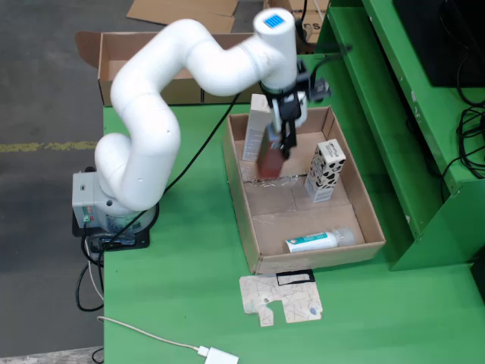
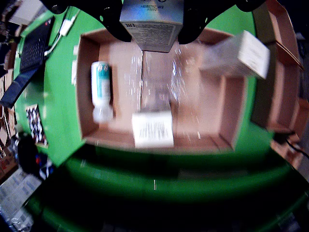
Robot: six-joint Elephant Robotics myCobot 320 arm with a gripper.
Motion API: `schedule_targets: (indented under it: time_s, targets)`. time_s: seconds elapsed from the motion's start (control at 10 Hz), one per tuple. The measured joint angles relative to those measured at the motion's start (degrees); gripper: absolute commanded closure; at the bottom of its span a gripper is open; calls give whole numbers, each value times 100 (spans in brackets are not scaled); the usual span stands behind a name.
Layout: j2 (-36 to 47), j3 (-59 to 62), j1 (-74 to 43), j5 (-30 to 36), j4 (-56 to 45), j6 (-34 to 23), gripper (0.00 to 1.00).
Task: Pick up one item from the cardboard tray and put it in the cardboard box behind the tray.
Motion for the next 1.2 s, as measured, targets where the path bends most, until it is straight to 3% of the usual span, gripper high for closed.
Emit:
schedule_targets:
  time_s: [0.2,0.7,1.2]
  targets:
    - [607,589,53,-88,369,-9,100]
    - [1915,-606,316,-404,1582,-62,100]
    - [1854,-650,334,-342,1336,-185,100]
